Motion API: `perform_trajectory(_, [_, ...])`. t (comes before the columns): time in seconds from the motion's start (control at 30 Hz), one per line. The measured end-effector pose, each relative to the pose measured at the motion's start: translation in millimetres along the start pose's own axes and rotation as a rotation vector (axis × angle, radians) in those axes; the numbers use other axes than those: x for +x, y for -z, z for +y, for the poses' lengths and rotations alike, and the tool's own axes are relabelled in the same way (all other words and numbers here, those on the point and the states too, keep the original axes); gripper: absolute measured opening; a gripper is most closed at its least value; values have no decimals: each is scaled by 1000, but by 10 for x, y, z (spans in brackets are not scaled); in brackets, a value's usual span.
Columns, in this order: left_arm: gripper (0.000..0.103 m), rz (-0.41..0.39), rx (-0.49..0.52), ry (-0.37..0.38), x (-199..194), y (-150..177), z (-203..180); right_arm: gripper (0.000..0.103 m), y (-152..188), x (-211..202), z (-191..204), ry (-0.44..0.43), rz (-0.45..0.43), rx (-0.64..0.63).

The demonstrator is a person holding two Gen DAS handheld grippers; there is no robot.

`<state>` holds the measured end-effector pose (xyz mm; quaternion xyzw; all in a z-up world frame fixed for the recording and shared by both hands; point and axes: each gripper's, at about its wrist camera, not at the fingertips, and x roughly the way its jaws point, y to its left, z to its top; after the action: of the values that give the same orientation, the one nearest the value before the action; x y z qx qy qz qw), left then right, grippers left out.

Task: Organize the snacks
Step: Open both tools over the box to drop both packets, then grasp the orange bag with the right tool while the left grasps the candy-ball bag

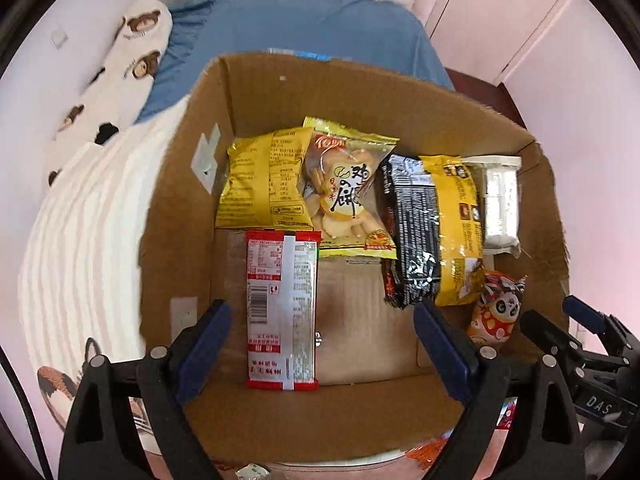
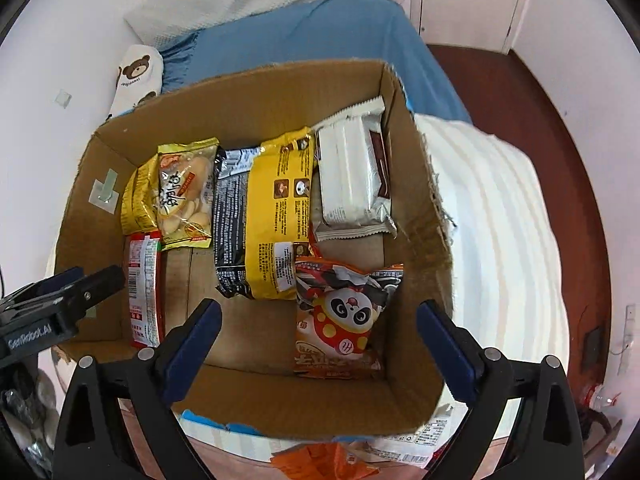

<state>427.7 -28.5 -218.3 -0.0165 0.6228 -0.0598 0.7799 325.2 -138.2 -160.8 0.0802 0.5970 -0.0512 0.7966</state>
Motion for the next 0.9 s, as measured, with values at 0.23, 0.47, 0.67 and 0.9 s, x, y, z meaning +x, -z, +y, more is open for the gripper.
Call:
perform_trajectory(0.23, [93, -116, 31, -36, -424, 278, -41, 100, 208, -330, 49, 1, -83, -7])
perform_trajectory(0.47, [93, -201, 55, -47, -846, 546, -82, 100, 492, -800, 131, 19, -193, -46])
perform_trajectory(0.67, [93, -266, 59, -35, -1196, 783, -111, 100, 732, -1229, 203, 12, -286, -64])
perform_trajectory(0.9, [93, -318, 56, -5, -1496, 1159, -40, 100, 1026, -1539, 233, -124, -280, -84])
